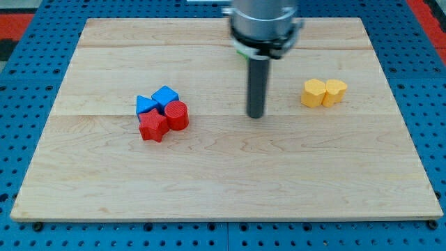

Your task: Push the yellow blocks close to the green blocks

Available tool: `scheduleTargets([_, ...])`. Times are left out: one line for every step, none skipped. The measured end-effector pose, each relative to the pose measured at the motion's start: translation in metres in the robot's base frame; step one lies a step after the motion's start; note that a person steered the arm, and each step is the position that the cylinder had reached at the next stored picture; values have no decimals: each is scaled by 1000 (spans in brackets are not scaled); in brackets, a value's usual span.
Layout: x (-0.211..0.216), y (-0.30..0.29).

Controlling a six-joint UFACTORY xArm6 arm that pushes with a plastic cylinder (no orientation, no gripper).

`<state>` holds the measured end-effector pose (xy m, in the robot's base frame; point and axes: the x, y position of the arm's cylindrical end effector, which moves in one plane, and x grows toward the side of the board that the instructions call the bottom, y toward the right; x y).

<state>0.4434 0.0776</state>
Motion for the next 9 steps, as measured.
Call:
scheduleTargets([0, 86])
scheduleTargets([-5, 142])
scheduleTargets([-18, 116])
scheduleTargets([-29, 74])
scheduleTargets([-53, 60])
scheduleTargets([-50, 60])
scheduleTargets([-44, 53])
scheduleTargets([-52, 29])
scheduleTargets([-62, 20])
